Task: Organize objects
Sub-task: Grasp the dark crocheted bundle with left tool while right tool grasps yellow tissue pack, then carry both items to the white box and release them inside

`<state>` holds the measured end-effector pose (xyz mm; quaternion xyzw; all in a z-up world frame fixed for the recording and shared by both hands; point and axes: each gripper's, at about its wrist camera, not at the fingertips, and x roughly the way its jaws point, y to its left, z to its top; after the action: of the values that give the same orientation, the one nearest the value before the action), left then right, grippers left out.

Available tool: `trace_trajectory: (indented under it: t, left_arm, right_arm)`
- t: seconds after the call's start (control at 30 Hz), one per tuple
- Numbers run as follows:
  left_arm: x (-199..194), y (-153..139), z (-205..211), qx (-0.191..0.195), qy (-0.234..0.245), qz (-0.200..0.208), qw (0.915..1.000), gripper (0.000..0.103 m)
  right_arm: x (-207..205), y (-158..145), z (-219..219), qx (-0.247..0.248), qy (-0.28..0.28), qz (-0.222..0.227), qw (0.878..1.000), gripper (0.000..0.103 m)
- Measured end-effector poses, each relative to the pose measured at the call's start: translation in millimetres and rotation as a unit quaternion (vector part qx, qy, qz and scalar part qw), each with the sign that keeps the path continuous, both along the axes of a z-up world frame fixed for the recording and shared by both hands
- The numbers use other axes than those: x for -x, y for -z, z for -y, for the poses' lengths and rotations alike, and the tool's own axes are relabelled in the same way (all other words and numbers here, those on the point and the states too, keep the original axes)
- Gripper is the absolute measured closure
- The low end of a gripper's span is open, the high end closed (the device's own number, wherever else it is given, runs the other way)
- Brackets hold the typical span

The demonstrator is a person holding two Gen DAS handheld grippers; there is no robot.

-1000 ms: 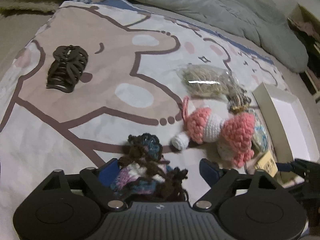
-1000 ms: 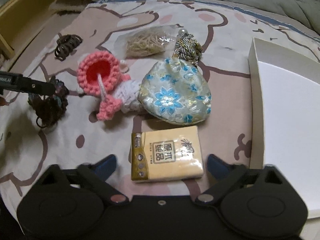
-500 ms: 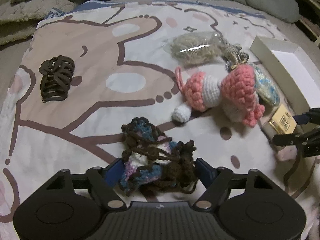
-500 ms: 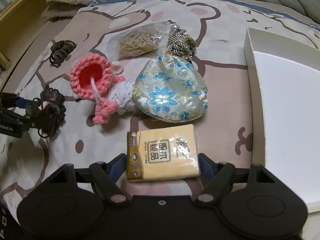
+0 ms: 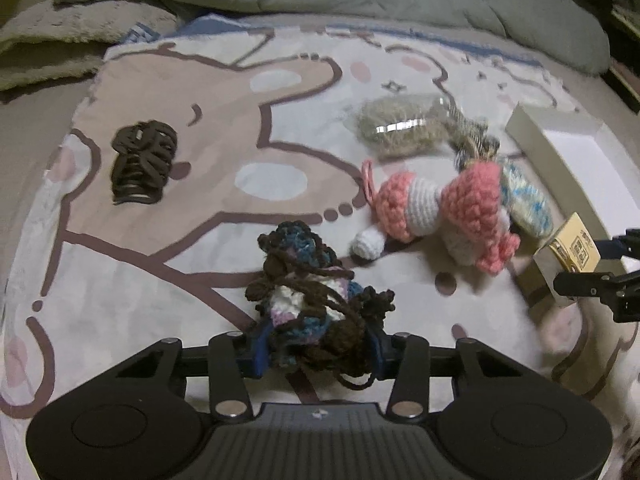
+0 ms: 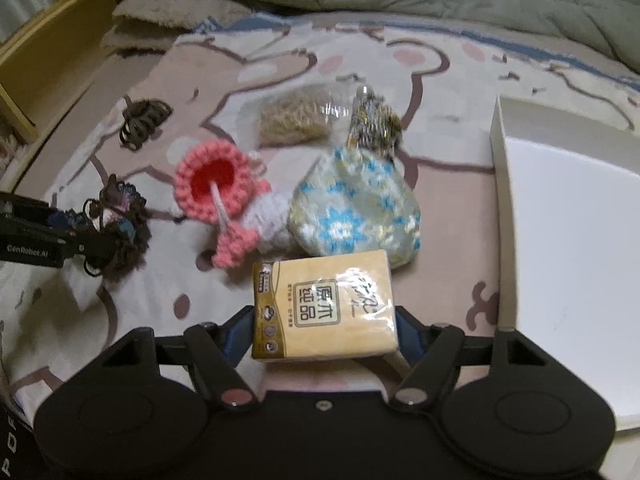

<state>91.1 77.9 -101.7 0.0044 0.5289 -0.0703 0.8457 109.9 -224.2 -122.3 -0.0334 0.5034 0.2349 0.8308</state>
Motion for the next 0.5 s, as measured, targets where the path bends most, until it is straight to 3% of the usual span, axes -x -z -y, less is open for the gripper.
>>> trace_trajectory:
  t: [0.5]
  left_arm:
    - [29.9, -64.7, 17.4, 0.034, -0.037, 0.109, 0.9928, 0.057]
  right_arm:
    - [17.3, -61.4, 15.8, -0.025, 0.042, 0.102, 0.994, 0.030]
